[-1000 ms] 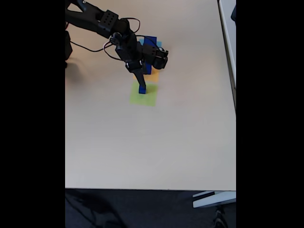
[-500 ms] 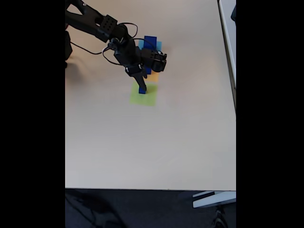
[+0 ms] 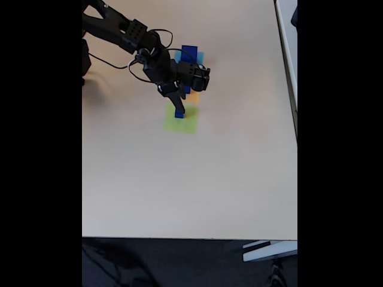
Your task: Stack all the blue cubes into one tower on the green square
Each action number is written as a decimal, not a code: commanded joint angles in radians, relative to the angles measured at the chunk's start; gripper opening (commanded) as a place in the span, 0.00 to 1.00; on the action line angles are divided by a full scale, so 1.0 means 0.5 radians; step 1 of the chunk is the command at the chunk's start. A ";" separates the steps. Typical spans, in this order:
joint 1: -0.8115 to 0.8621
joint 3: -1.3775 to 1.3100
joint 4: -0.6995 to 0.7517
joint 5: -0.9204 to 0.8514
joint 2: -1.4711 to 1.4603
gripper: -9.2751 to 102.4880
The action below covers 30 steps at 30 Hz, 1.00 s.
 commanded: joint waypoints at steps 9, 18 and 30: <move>0.021 -0.009 0.052 0.034 0.123 0.28; 0.052 0.003 0.037 0.028 0.074 0.28; 0.080 0.052 -0.037 0.031 0.037 0.27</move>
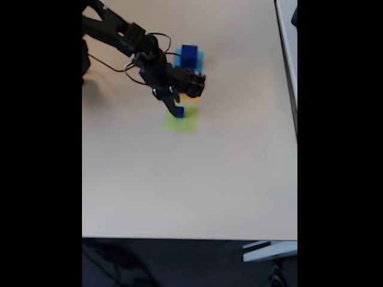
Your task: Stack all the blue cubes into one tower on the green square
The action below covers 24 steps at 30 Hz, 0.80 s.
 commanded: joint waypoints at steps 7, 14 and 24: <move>0.025 -0.009 -0.086 0.006 0.018 0.27; 0.028 -0.009 -0.117 0.003 -0.009 0.27; 0.015 0.009 -0.156 0.021 -0.025 0.27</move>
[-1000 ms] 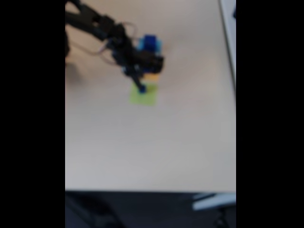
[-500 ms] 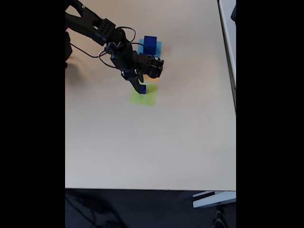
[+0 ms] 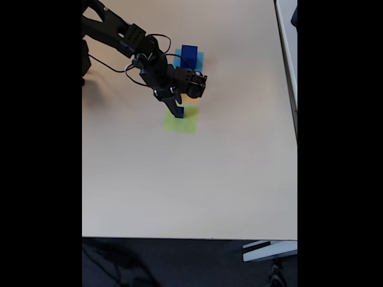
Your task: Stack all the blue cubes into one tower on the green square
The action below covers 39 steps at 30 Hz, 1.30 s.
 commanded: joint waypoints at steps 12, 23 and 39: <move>-0.003 -0.003 -0.074 0.028 0.006 0.23; 0.000 0.025 -0.098 0.040 0.006 0.15; 0.003 0.031 -0.080 0.046 0.031 0.08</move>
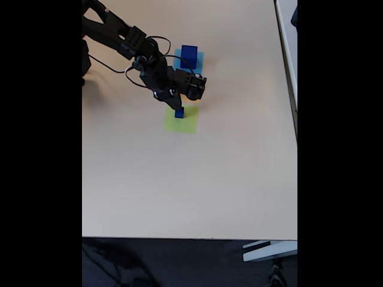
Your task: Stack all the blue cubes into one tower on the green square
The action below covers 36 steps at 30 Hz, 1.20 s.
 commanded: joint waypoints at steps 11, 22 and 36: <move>-0.015 -0.282 0.334 0.000 0.114 0.08; -0.089 -0.890 0.917 0.018 0.178 0.08; -0.672 -1.322 1.144 0.657 0.080 0.08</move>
